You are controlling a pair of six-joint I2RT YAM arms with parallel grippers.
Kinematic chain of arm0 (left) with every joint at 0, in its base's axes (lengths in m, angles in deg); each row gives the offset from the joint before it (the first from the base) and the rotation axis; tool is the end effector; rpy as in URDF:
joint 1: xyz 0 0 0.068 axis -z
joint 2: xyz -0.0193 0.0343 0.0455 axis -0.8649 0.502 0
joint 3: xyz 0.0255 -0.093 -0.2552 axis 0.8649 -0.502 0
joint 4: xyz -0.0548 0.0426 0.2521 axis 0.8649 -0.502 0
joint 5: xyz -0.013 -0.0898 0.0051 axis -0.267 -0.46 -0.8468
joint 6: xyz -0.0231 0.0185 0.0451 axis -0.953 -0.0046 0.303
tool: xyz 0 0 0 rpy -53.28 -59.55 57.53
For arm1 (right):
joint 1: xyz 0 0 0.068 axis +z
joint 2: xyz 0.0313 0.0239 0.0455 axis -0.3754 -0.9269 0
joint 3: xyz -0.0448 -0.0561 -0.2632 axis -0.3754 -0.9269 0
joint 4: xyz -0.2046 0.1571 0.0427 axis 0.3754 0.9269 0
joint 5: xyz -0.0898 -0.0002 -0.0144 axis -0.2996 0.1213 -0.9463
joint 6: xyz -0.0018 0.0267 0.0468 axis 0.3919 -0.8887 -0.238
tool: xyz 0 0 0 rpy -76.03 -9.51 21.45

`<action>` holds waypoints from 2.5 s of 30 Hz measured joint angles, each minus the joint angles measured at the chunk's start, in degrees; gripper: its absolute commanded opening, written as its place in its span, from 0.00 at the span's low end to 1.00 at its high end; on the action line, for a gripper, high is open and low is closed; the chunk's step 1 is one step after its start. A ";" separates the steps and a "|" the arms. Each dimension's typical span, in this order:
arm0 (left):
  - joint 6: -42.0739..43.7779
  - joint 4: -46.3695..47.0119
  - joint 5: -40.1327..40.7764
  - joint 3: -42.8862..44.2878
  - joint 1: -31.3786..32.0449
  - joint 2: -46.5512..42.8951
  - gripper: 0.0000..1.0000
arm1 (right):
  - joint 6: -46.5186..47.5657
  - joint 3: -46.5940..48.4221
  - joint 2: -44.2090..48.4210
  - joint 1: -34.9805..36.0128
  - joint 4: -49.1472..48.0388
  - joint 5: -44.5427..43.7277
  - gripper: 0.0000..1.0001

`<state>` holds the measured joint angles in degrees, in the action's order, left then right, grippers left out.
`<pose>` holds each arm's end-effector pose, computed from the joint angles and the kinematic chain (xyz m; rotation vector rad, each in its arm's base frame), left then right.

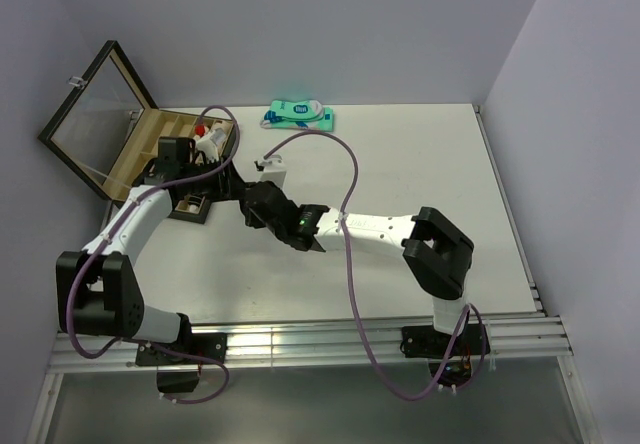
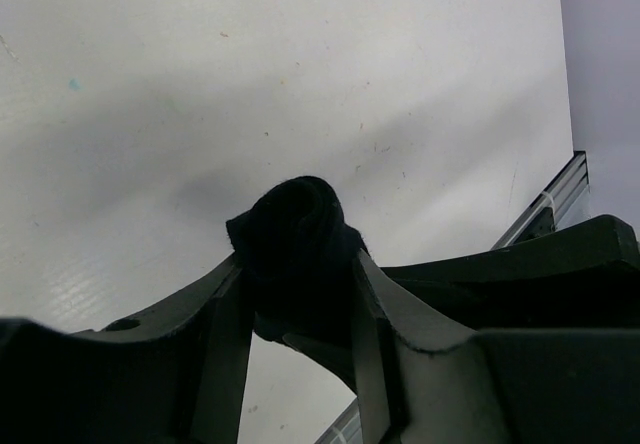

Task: Roll the socks
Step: Place the sock in the storage box.

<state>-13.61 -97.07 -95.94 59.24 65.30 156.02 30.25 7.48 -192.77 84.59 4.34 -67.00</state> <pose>0.2939 -0.0511 0.2624 0.1390 2.3453 -1.0184 0.2138 0.3795 0.2495 -0.1981 2.0734 0.6491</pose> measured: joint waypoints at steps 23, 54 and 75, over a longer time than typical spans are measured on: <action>-0.09 -0.07 0.48 0.76 0.28 -0.48 0.00 | 1.46 0.00 0.15 0.37 -0.20 -0.70 0.48; 12.11 0.31 12.61 13.60 -2.32 -0.92 0.00 | -0.46 -20.20 24.00 0.66 0.07 -4.48 0.62; 41.22 -8.20 26.40 68.24 -12.11 52.57 0.00 | 3.69 -29.18 30.40 -7.96 -2.56 -3.78 0.62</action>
<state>27.62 -105.27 -69.54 127.48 53.19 208.58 33.94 -21.70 -162.36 76.64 1.79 -70.78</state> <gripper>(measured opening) 0.123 0.622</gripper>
